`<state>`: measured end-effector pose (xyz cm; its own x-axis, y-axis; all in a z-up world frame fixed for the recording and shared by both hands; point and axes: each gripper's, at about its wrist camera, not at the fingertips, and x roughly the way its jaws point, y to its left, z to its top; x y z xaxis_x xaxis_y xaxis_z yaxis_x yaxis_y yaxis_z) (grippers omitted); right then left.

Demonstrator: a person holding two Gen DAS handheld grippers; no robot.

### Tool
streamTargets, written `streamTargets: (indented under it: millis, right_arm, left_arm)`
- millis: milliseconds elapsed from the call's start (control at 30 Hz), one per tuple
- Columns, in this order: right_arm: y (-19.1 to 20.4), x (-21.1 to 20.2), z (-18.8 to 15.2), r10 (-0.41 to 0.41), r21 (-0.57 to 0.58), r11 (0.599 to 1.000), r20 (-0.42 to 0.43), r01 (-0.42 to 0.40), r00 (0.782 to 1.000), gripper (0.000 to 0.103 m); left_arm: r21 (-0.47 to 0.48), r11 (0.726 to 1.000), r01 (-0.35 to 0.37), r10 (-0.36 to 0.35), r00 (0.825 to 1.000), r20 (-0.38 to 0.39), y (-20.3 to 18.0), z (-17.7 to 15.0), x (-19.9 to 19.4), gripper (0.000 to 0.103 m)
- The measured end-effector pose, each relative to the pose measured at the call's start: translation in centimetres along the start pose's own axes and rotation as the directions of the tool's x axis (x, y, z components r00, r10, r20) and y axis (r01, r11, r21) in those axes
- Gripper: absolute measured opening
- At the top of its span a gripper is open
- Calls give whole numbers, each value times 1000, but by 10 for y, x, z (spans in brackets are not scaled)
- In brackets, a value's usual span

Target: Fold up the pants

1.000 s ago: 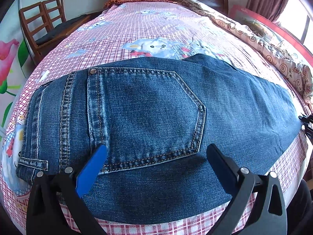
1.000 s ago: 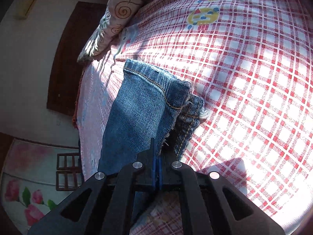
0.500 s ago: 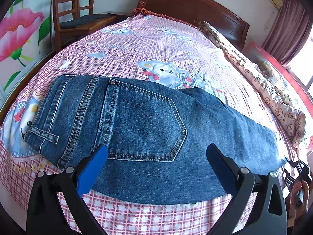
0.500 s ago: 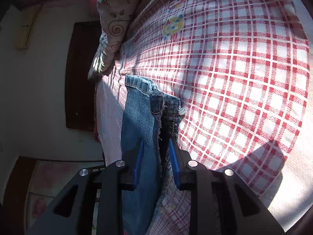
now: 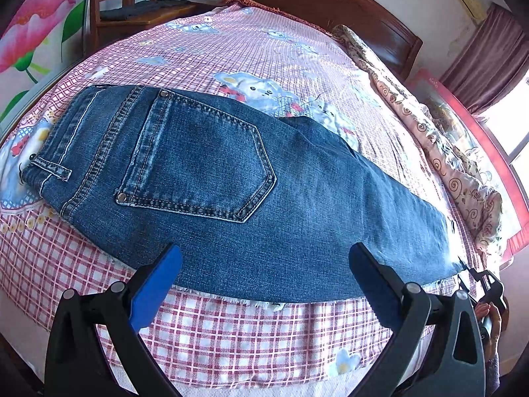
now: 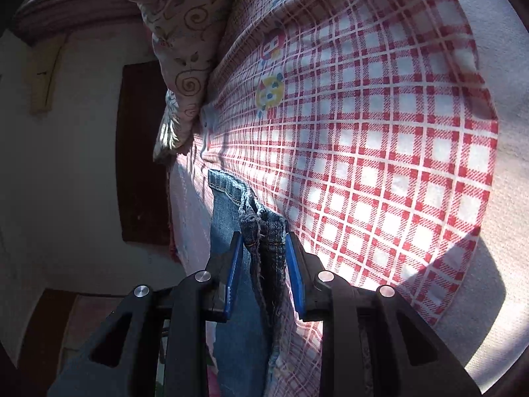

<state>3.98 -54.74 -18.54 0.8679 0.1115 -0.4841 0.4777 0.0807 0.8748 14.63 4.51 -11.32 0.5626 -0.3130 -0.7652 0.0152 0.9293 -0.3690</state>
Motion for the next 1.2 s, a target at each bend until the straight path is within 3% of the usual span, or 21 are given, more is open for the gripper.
streamTargets:
  millis: [67, 200, 300, 367, 533, 700, 867, 1067, 1133, 1200]
  right_arm:
    - [7, 2, 0, 8, -18, 1000, -10, -8, 1000, 38]
    - [14, 18, 2, 12, -65, 998, -51, -15, 999, 40]
    - [15, 20, 2, -26, -88, 996, -52, 22, 998, 33]
    - [12, 21, 2, -43, -84, 996, -41, 39, 998, 19]
    - [17, 14, -1, -24, -52, 998, -34, 23, 999, 15]
    - [77, 3, -18, -69, -248, 966, 16, 71, 997, 15]
    - [167, 2, -63, -87, -527, 844, 43, 96, 995, 15]
    - [252, 26, -156, -22, -738, 675, -42, -16, 999, 15]
    - [268, 38, -196, -27, -802, 596, -78, -46, 997, 15]
    - [274, 50, -239, -60, -865, 498, -102, -59, 993, 15]
  left_arm:
    - [6, 1000, 7, -7, 1000, 1, -4, 1, 1, 101]
    - [3, 1000, 15, -15, 1000, 1, -6, 4, 1, 101]
    - [-8, 1000, 22, -22, 1000, 10, -3, 6, -2, 101]
    - [-9, 1000, 15, -14, 1000, 16, -1, 8, -3, 101]
    - [-28, 1000, 12, -12, 1000, 24, 7, 13, -7, 101]
    - [-27, 1000, 6, -4, 999, 48, 15, 20, -14, 101]
    - [-3, 1000, -12, 12, 997, 72, 28, 30, -19, 101]
    - [32, 991, -130, 129, 991, 27, 64, 42, 10, 101]
    - [8, 987, -158, 158, 987, 1, 80, 42, 19, 101]
    - [-1, 992, -125, 125, 992, 0, 89, 40, 24, 101]
